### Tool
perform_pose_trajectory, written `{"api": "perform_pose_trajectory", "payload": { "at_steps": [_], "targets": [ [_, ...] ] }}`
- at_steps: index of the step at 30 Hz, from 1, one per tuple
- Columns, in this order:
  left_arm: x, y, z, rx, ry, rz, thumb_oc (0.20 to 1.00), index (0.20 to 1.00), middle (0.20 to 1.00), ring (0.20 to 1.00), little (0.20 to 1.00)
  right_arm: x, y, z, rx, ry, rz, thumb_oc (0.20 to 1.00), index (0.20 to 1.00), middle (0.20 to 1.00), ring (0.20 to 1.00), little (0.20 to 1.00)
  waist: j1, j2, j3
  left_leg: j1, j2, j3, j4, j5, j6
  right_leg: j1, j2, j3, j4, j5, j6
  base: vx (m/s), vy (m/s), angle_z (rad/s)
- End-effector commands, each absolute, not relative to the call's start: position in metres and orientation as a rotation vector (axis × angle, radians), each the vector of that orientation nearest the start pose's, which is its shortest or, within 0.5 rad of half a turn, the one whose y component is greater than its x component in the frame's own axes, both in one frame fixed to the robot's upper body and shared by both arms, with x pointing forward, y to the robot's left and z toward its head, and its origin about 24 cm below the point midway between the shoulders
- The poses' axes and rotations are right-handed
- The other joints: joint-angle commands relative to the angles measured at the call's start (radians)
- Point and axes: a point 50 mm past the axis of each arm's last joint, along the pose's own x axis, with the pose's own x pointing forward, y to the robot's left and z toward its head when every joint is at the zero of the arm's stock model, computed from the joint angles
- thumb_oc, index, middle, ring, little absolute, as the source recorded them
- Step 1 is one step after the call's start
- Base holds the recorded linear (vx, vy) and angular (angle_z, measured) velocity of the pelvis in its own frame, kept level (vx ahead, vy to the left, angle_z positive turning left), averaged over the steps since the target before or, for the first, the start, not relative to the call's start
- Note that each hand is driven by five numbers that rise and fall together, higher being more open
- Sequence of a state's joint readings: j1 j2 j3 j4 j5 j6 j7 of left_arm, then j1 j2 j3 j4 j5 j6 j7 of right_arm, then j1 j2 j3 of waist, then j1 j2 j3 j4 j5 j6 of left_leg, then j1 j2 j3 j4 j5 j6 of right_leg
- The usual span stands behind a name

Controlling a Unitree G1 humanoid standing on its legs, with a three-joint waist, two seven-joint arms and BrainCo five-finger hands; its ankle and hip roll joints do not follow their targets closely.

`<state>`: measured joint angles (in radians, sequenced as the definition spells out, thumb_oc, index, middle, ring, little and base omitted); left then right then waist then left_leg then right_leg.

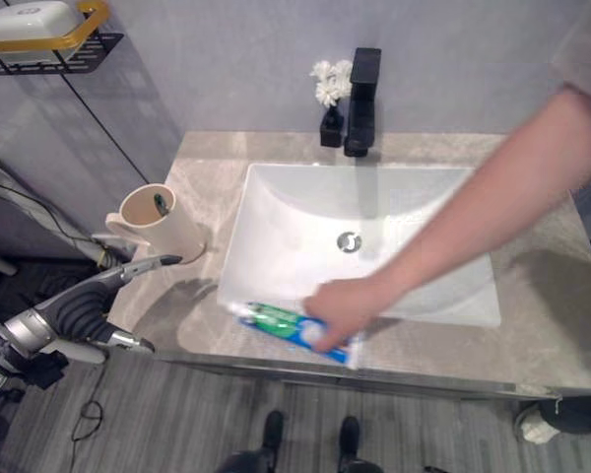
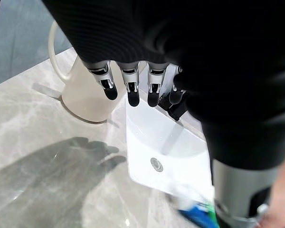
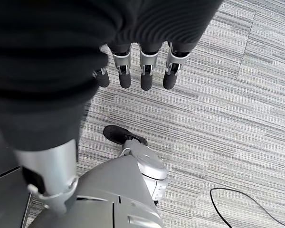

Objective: Put brush and paste in cup on sink, flatten towel.

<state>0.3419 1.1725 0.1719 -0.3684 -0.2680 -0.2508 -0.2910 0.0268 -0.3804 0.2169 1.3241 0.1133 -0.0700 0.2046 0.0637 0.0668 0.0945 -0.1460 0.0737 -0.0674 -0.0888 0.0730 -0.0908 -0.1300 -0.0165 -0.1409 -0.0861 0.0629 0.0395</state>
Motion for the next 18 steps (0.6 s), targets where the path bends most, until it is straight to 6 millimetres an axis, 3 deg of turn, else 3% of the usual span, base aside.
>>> {"api": "perform_pose_trajectory", "payload": {
  "at_steps": [1, 18],
  "targets": [
    [0.2037, 0.251, 0.1783, 0.904, -0.232, -0.558, 1.0, 1.0, 1.0, 1.0, 1.0, 0.0482, -0.2734, -0.1565, -0.199, 1.356, 0.045, 1.0, 1.0, 1.0, 1.0, 1.0, -0.016, -0.025, -0.032, -0.025, 0.04, -0.013, 0.002, -0.02, -0.017, 0.003, -0.081, 0.051, -0.001, -0.023, 0.088, 0.0, 0.0, 0.0],
    [0.2036, 0.2484, 0.1726, 0.906, -0.225, -0.567, 1.0, 1.0, 1.0, 1.0, 1.0, 0.0416, -0.2728, -0.1575, -0.181, 1.37, 0.032, 1.0, 1.0, 1.0, 1.0, 1.0, -0.024, -0.028, -0.038, -0.019, 0.042, -0.007, 0.002, -0.025, -0.018, 0.008, -0.079, 0.056, -0.001, -0.029, 0.087, 0.0, -0.001, -0.01]
  ]
}}
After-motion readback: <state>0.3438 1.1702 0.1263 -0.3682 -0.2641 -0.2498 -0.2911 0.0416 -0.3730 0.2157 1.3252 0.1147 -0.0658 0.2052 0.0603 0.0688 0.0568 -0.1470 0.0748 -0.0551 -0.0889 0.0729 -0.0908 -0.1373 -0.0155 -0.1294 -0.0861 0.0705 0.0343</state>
